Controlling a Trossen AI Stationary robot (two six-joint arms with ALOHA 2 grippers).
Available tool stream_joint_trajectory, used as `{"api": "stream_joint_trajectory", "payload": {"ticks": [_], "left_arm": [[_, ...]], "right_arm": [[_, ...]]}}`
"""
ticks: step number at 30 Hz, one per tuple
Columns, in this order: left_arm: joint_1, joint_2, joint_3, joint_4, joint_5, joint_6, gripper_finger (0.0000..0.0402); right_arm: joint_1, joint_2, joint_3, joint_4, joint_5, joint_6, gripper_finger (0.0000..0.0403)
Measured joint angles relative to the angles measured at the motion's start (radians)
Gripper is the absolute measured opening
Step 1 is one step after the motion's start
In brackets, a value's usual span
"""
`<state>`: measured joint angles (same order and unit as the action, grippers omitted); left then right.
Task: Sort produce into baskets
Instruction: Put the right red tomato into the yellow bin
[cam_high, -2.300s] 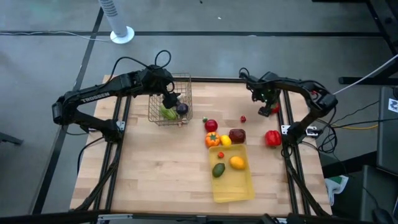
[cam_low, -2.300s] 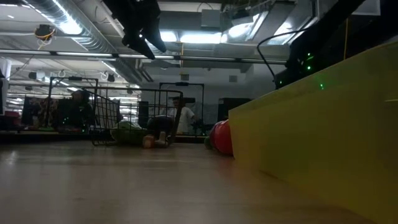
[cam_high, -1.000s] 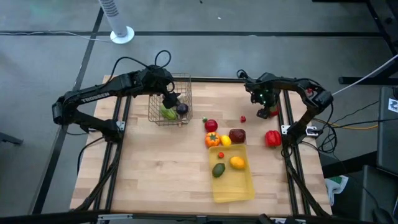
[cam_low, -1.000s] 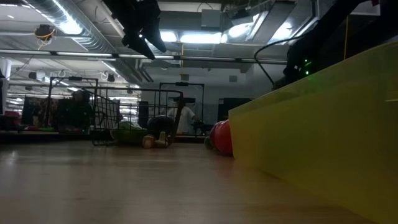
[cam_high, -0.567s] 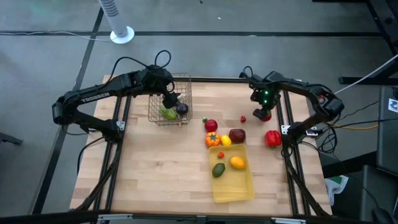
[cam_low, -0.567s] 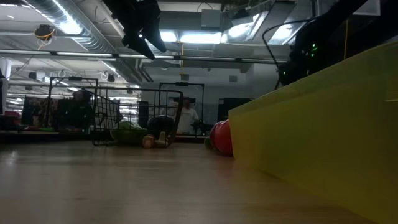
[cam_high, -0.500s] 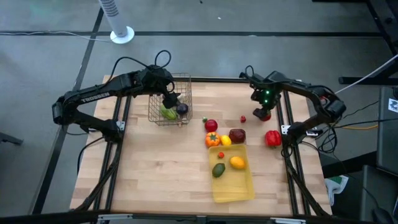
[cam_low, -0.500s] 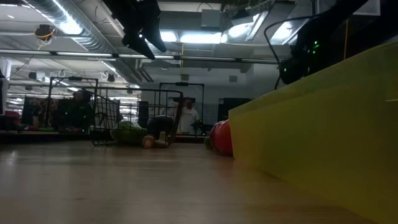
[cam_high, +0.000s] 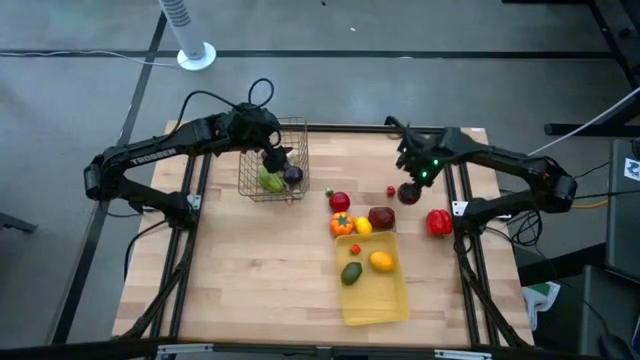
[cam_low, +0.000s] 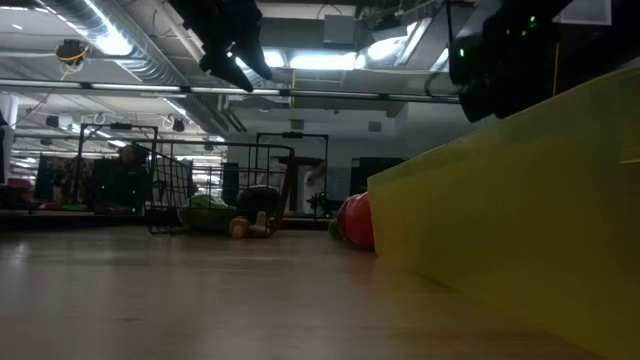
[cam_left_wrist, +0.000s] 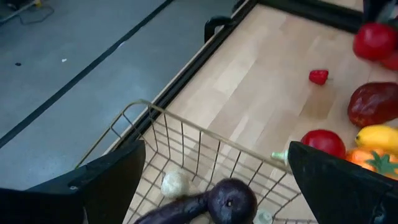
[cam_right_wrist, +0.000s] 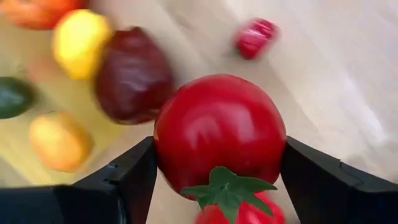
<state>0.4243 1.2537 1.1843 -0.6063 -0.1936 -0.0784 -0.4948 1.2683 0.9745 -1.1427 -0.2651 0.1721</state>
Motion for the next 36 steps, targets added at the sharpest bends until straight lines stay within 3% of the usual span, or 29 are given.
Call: {"api": "stream_joint_trajectory", "payload": {"ticks": [13, 17, 21, 29, 36], "left_arm": [[0.0, 0.0, 0.0, 0.021, 0.0, 0.0, 0.0393], [0.0, 0.0, 0.0, 0.021, 0.0, -0.011, 0.0393], [-0.001, 0.0, 0.0, 0.02, 0.0, -0.024, 0.0393], [-0.038, 0.002, 0.0, 0.016, 0.0, -0.021, 0.0393], [-0.084, 0.002, 0.0, 0.016, 0.0, -0.02, 0.0393]], "right_arm": [[0.471, -0.007, 0.0, 0.295, 0.013, 0.302, 0.0287], [0.577, -0.007, 0.0, 0.363, 0.06, 0.357, 0.0287], [0.677, 0.002, 0.001, 0.412, 0.188, 0.359, 0.0287], [0.802, 0.107, 0.001, 0.486, 0.284, 0.355, 0.0287], [0.809, 0.182, 0.001, 0.523, 0.3, 0.354, 0.0287]]}}
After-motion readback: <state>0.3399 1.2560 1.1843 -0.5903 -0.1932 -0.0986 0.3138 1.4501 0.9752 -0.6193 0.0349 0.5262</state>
